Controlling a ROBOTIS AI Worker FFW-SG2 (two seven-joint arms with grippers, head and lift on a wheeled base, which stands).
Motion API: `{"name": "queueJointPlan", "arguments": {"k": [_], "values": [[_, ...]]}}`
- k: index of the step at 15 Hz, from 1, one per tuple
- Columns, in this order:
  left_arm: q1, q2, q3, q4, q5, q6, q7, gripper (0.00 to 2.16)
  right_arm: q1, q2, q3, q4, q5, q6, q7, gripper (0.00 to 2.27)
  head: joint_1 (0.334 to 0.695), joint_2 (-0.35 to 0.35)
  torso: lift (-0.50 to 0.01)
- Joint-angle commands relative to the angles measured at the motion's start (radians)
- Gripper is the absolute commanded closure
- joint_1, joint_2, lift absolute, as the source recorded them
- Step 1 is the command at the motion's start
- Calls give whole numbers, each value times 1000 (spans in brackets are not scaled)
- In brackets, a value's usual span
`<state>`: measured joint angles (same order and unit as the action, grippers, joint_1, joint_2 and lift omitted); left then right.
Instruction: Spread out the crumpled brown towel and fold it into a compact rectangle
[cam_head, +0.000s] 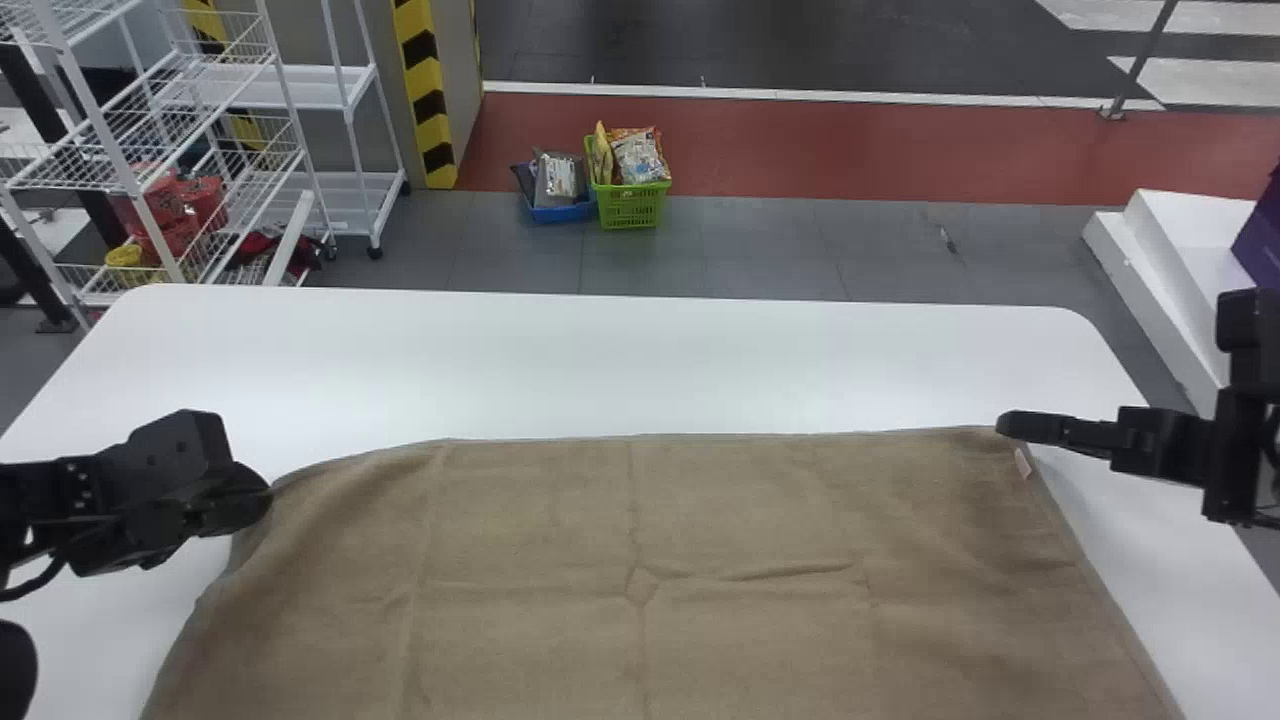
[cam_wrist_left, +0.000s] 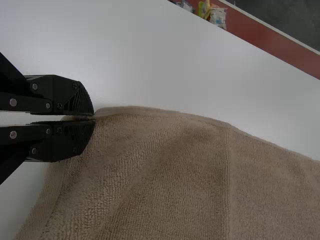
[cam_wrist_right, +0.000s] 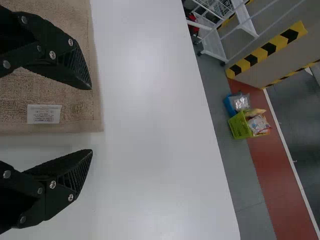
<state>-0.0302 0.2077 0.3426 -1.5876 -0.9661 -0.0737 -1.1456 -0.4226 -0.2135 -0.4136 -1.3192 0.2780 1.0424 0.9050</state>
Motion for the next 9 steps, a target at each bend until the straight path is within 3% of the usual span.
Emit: {"name": "queueJointPlan", "arguments": {"k": [1, 9], "values": [[4, 2, 3, 0, 4, -4, 0, 1062, -1, 3, 7, 2, 9, 0, 0, 478, 695, -25, -127], [12, 2, 4, 0, 7, -10, 0, 1062, -7, 5, 4, 23, 27, 3, -5, 620, 695, -23, -127]]}}
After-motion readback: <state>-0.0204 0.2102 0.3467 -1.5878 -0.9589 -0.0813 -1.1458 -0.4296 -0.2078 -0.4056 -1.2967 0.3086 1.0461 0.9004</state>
